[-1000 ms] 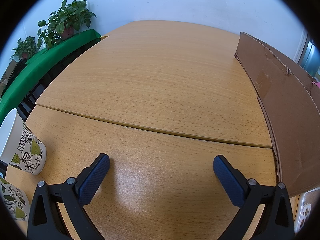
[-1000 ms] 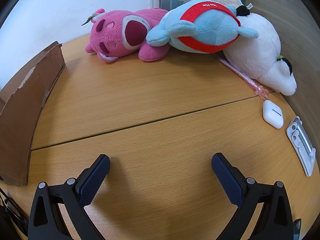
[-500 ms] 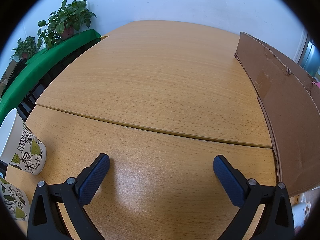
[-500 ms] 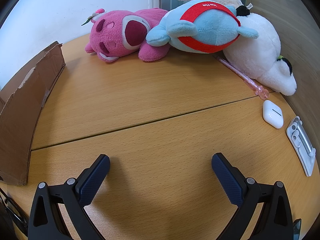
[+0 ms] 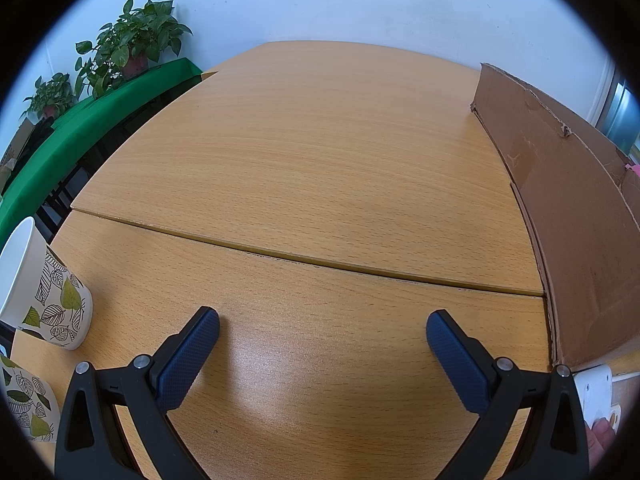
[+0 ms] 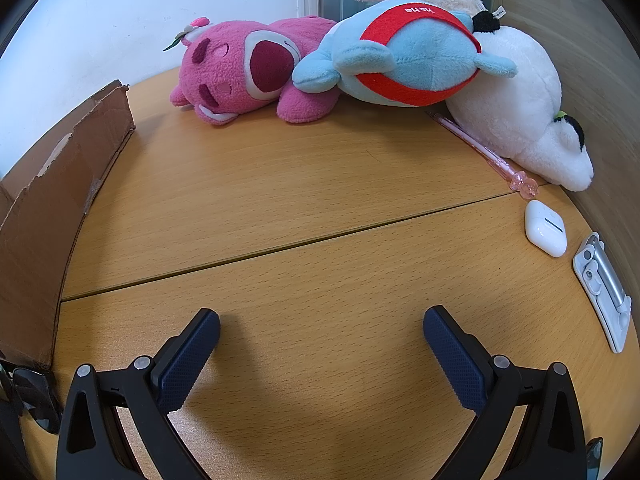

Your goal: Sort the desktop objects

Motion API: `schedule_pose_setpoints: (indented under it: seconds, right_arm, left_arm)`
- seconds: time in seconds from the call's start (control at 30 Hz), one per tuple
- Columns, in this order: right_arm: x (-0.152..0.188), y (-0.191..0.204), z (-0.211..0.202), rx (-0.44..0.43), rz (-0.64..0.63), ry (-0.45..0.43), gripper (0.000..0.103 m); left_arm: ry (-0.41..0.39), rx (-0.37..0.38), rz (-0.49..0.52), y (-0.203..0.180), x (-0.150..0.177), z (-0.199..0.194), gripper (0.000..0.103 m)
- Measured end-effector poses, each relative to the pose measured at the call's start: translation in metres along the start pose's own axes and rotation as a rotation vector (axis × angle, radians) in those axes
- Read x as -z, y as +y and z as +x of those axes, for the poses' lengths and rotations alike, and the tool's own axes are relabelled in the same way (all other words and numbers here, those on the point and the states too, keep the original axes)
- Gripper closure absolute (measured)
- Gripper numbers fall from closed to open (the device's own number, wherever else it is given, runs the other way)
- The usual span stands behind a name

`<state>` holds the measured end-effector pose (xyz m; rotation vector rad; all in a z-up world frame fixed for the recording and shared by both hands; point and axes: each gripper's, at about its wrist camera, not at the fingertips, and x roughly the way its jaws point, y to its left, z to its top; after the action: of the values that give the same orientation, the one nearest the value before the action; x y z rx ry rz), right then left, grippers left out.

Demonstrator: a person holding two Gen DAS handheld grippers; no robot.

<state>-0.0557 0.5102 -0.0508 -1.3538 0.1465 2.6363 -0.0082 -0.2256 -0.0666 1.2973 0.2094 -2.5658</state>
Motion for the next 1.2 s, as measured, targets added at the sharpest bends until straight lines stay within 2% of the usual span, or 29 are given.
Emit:
schedule_pose_setpoints:
  seconds: [1.2]
  right_arm:
    - [-0.0007,0.0012,0.0011,0.012,0.016,0.0,0.0]
  left_arm:
    - [-0.001,-0.005,-0.005,-0.0003,0.0008,0.0002,0.0]
